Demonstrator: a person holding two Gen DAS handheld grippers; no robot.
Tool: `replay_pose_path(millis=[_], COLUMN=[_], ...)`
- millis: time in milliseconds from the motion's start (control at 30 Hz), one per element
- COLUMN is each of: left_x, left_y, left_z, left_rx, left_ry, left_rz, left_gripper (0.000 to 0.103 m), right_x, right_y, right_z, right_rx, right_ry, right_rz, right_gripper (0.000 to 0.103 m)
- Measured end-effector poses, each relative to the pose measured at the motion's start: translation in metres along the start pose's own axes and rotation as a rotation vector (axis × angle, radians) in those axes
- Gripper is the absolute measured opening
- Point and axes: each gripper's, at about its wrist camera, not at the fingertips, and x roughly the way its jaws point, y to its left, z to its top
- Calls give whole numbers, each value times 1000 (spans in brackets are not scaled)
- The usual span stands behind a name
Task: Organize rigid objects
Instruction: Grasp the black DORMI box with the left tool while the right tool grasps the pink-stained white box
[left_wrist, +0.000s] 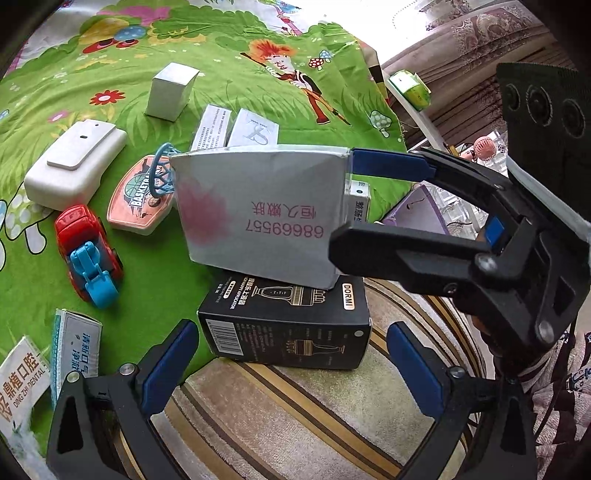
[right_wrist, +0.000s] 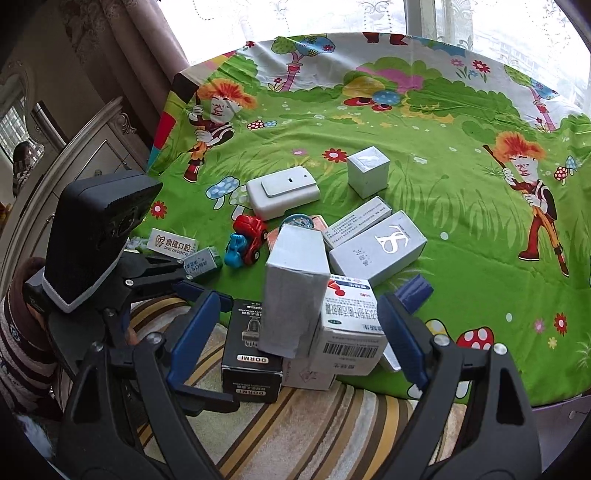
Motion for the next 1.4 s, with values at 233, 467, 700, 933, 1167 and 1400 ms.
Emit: replay_pose_path(millis=[233, 467, 700, 933, 1167, 1400], left_x=[5, 5, 4, -3, -9, -24], left_y=[7, 9, 8, 5, -1, -3], left_z=[1, 2, 1, -2, -11, -22], left_rx=[-4, -14, -8, -9, -22, -54], left_ry=[17, 10, 6, -28, -52, -108], left_rz=[-8, -27, -14, 19, 51, 54], left_gripper=[103, 102, 88, 87, 87, 87], right_x=[15, 25, 24, 13, -2, -28], right_y=[2, 0, 4, 5, 9, 6], right_z=[6, 11, 12, 12, 10, 6], right_rx=[-23, -25, -36, -32, -32, -10], right_ry=[18, 25, 14, -21, -57, -111], right_rz=[-15, -10, 4, 8, 15, 12], right_gripper=[79, 52, 41, 41, 40, 40])
